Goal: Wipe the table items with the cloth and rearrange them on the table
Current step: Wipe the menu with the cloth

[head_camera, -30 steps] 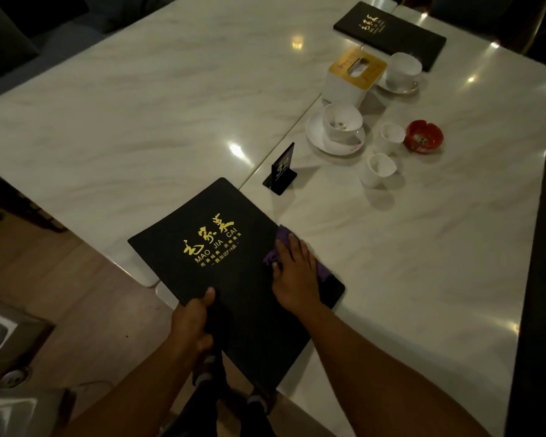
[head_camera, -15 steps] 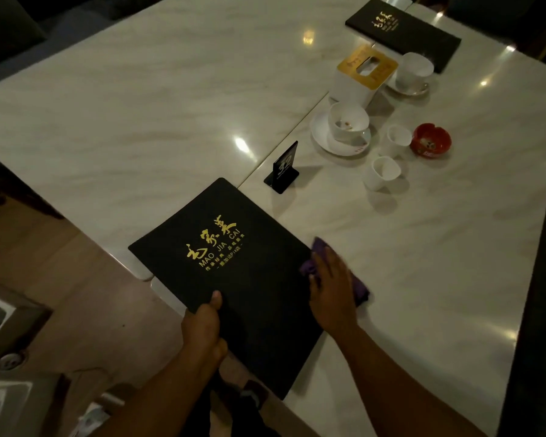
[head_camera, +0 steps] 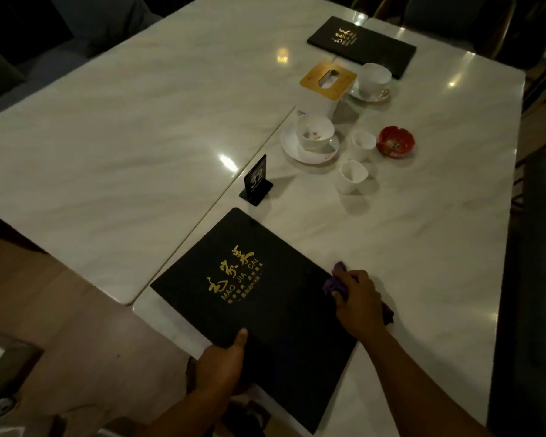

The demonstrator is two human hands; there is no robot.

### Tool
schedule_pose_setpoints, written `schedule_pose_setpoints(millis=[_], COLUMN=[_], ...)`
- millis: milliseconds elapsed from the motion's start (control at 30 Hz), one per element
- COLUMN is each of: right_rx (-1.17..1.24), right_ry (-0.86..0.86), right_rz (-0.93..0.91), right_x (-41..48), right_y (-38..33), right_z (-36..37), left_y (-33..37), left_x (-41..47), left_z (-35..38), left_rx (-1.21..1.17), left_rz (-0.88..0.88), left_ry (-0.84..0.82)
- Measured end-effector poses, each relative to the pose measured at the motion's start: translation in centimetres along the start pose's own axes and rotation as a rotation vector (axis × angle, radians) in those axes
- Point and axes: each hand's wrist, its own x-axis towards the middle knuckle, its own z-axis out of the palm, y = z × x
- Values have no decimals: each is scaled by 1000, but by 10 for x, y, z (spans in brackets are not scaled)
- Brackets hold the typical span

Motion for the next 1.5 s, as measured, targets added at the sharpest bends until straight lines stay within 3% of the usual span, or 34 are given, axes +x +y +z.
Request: schedule_pose_setpoints(millis=[200, 333, 500, 667, 867, 1033, 1200, 1500], right_rx=[56, 4, -28, -24, 244, 648, 1032, 1329], right_ry=[95, 214, 190, 107, 159, 339, 231, -54], right_rz=[-9, -64, -260, -300, 16, 317, 506, 500], right_x=[-2, -19, -58, -72, -44, -17, 1, 35], right_y=[5, -4, -21, -22, -32, -46, -33, -7], right_z=[10, 16, 45, 53, 22, -26, -50, -63], left_y=[6, 9, 33, 83, 139, 200, 240, 260], left_x=[11, 11, 21, 22, 33, 38, 53, 73], left_z=[-8, -14, -16, -8, 0, 1, 8, 41], left_rx=[362, 442, 700, 602, 320, 54, -52, -56], left_rz=[28, 33, 431, 835, 890, 915, 851, 858], left_ry=[-75, -150, -147, -100, -82, 198, 266, 399])
